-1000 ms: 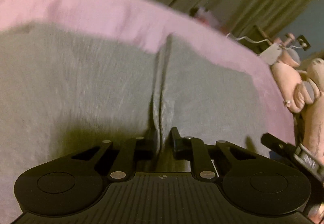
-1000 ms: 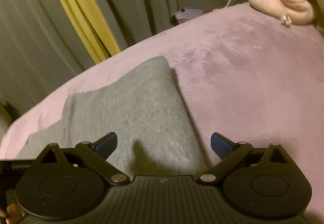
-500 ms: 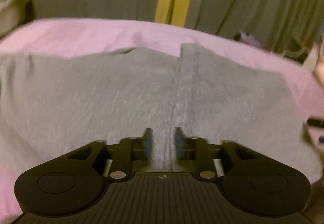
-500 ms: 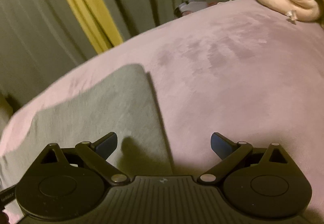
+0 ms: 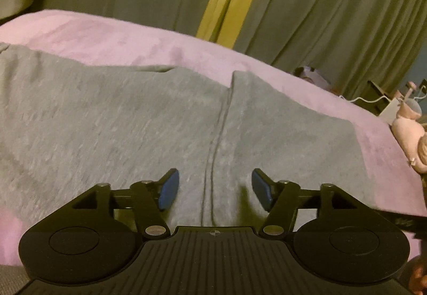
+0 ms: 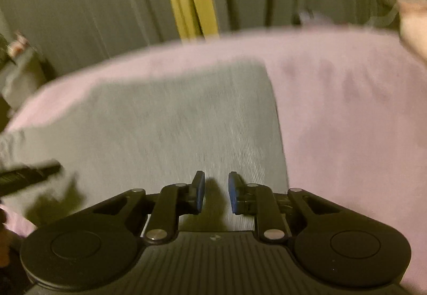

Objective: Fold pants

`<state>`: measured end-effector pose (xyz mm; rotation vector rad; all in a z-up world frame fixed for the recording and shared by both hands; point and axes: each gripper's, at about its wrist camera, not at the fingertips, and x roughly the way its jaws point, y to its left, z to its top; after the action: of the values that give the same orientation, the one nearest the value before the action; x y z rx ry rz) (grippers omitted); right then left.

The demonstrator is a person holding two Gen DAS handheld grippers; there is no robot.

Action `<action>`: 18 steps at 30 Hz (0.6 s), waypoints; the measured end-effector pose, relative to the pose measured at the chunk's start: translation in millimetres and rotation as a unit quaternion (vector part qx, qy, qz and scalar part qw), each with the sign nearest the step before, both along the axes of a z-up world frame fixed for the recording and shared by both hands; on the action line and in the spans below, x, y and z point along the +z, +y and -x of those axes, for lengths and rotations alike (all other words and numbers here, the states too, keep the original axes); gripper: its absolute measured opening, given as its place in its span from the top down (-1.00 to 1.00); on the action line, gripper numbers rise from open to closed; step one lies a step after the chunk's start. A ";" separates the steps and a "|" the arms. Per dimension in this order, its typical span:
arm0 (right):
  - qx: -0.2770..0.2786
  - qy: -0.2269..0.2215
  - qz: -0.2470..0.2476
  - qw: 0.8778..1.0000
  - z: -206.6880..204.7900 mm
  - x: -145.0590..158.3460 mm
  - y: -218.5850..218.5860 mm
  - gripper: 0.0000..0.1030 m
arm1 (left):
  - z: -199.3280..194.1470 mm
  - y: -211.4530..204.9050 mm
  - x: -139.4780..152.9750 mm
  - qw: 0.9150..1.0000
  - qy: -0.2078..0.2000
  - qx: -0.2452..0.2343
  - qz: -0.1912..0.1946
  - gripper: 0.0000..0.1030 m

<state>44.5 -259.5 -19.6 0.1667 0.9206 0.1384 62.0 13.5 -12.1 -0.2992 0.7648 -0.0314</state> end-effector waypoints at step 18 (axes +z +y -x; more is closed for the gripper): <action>0.013 -0.002 0.005 1.000 11.9 4.9 12.4 0.63 | -3.5 2.0 -13.1 0.997 0.059 0.047 -0.032 -0.70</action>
<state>32.6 -247.1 -14.7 0.1447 0.9193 0.1574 65.4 15.5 -25.2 -0.2773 0.8660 0.0999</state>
